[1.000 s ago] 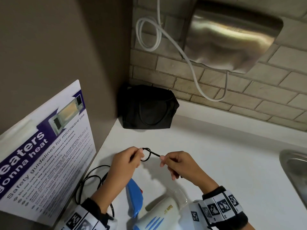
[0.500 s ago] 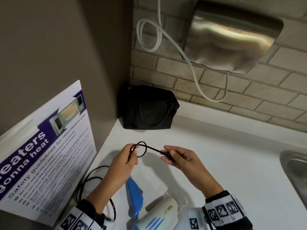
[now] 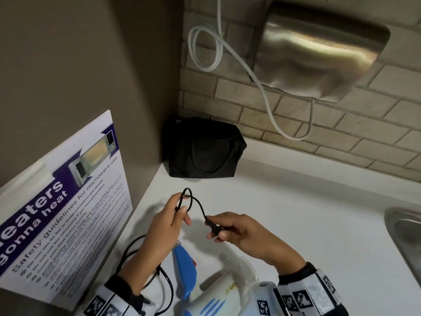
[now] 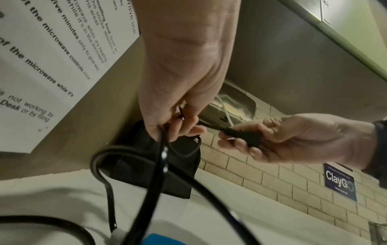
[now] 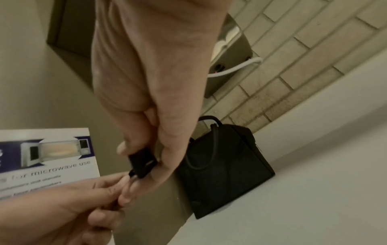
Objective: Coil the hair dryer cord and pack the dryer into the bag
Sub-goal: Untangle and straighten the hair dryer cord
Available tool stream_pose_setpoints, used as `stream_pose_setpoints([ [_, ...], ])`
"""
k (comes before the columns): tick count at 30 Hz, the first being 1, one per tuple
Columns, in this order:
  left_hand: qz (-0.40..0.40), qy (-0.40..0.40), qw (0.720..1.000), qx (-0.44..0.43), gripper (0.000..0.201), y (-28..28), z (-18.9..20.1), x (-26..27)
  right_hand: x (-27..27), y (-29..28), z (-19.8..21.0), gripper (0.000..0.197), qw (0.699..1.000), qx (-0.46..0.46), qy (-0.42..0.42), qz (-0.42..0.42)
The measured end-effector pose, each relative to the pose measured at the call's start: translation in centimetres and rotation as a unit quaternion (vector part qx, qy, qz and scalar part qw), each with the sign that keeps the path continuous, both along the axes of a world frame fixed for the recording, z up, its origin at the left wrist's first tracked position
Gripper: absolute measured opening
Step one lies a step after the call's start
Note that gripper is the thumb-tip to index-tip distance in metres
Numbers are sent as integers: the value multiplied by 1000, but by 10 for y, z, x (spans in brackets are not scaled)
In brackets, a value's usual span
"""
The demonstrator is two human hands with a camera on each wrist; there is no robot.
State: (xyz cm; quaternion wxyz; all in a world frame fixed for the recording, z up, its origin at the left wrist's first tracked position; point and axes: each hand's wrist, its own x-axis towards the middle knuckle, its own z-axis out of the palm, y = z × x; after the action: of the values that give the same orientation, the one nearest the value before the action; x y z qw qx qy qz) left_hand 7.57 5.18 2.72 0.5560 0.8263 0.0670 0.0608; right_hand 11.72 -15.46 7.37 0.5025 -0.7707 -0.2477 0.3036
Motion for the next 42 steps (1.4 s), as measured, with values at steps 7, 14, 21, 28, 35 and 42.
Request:
stream_pose_setpoints([
  [7,-112,32,993,23,48,-4,14,-5,-7,11,0,37,993,-82,-77,-20],
  [14,-156,72,983,-59,50,0,28,-9,-7,5,0,77,984,122,129,-1],
  [21,-177,113,967,-145,39,0,28,-10,-1,8,-6,49,954,208,212,-31],
  [28,-19,23,985,-168,33,-11,21,-9,-2,13,-10,9,945,192,212,-158],
  [35,13,59,992,-111,22,-14,10,-3,-5,19,-13,42,957,138,120,-224],
  [42,47,49,987,-145,25,-14,13,0,-3,25,-16,39,952,81,87,-281],
])
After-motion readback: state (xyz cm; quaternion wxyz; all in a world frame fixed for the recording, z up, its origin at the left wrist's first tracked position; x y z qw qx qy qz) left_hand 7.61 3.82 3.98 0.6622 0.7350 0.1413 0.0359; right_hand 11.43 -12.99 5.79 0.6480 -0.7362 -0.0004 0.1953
